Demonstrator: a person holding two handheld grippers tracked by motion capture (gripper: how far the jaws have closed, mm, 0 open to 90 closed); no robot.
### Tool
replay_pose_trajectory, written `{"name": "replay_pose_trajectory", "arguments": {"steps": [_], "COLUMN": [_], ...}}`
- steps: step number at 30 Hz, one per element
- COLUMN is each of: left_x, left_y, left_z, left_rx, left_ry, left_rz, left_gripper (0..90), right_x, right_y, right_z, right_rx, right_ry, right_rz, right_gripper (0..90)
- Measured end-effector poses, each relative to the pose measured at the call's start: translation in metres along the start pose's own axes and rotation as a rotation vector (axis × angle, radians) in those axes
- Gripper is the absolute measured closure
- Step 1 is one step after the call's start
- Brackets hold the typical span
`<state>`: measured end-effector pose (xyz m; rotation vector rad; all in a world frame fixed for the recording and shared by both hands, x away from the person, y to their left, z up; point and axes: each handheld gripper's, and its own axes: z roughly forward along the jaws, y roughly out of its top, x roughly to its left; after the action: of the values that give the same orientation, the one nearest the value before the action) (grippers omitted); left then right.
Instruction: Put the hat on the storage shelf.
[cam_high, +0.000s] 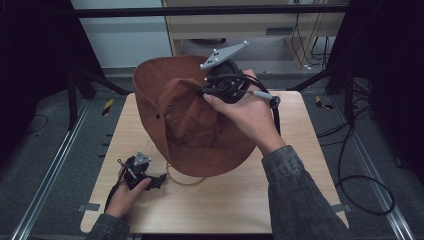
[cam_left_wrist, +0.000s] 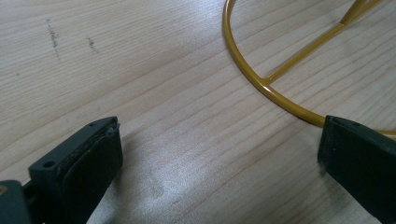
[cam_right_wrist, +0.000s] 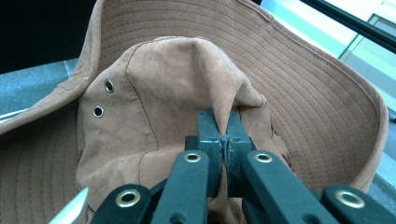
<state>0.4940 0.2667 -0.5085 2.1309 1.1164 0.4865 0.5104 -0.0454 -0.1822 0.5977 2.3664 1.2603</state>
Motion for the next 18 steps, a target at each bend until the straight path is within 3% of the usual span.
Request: {"name": "replay_pose_trajectory", "arguments": {"steps": [18], "left_x": [0.0], "left_y": [0.0], "left_z": [0.0], "left_rx": [0.001], "left_ry": [0.001], "left_rz": [0.0], "left_gripper": [0.0], "right_x": [0.009], "right_y": [0.011], "right_z": [0.013], "right_rx": [-0.003], "right_ry": [0.035], "right_rz": [-0.007], "right_gripper": [89.0]}}
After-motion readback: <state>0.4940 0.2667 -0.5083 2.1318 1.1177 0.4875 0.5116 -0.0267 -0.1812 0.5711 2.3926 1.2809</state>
